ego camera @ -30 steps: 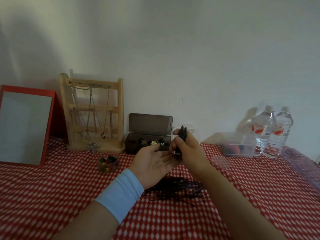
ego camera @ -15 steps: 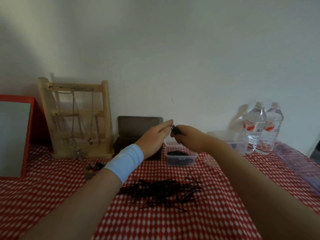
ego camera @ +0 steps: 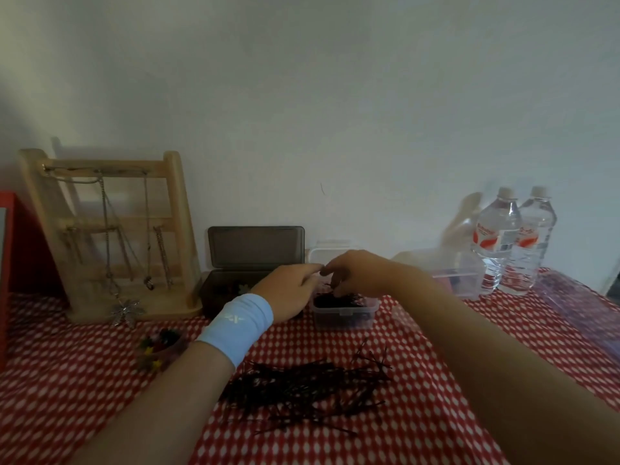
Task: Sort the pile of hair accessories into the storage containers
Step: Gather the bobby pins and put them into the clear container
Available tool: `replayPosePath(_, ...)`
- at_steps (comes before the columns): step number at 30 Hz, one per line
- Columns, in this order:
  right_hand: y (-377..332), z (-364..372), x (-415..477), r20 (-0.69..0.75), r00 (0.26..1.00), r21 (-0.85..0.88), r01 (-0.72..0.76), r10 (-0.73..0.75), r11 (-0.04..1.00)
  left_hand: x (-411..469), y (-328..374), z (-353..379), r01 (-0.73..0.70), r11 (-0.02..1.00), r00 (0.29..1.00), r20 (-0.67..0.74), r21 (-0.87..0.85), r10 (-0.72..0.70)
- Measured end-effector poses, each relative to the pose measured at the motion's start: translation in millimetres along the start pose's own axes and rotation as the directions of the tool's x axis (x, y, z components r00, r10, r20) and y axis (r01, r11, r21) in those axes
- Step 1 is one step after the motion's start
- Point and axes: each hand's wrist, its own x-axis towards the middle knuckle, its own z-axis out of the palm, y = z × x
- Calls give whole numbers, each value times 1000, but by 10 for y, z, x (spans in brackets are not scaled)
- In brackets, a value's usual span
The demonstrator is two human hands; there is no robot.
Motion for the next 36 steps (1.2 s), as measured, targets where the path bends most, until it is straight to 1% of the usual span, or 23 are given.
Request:
replayPosePath(3,97,-110,-88,-123,992,120,14,1,993,19,14,64,-24,997,997,73,78,18)
replayPosePath(5,157,-143,-145,-178,984,143,12,14,990,43,10,116,-45,989,990,138,142,25)
replayPosePath(7,191,-130,-185,-183,983,88,-1,17,996,47,8,179,-113,969,975,210,219,67)
replayPosePath(9,193,-65,-219,-135,991,4,-12,13,1000,41,-1,245,-186,918,959,267,350,93)
replayPosePath(10,189,-19,-231,-102,995,-24,-16,14,1000,37,-8,263,-197,897,959,269,396,92)
replayPosePath(12,175,67,-257,-58,998,-60,-23,19,998,19,1,260,-177,903,971,222,391,94)
replayPosePath(15,163,133,-292,-74,997,-48,-29,25,998,-4,46,231,-185,917,981,120,354,152)
replayPosePath(16,173,138,-302,-88,996,-23,-30,28,999,-12,67,229,-193,912,980,124,361,159)
replayPosePath(19,247,102,-367,-176,983,38,-47,53,998,-12,113,276,-218,894,962,241,392,129)
replayPosePath(21,292,62,-424,-220,973,-23,-77,70,997,-8,122,302,-224,868,952,291,443,97)
replayPosePath(22,305,50,-448,-220,972,-57,-94,79,994,-7,117,298,-212,863,954,289,459,80)
replayPosePath(24,303,48,-468,-214,971,-76,-129,111,989,-14,110,263,-180,869,964,259,460,63)
replayPosePath(26,268,68,-454,-225,966,-53,-146,131,988,-38,111,243,-188,854,974,203,486,99)
replayPosePath(28,204,101,-412,-216,970,-49,-128,114,991,-53,119,234,-187,833,982,133,521,137)
replayPosePath(29,172,120,-388,-198,975,-54,-116,103,992,-57,117,233,-176,836,984,118,519,134)
replayPosePath(30,144,139,-367,-177,980,-57,-106,95,993,-55,109,233,-168,846,985,130,506,118)
replayPosePath(32,132,151,-350,-158,983,-34,-98,92,995,-49,100,230,-180,848,974,213,498,82)
replayPosePath(34,164,117,-375,-208,972,39,-101,107,994,-47,103,260,-203,831,960,274,518,64)
replayPosePath(36,207,65,-417,-264,957,77,-105,122,991,-55,132,288,-206,820,959,275,534,62)
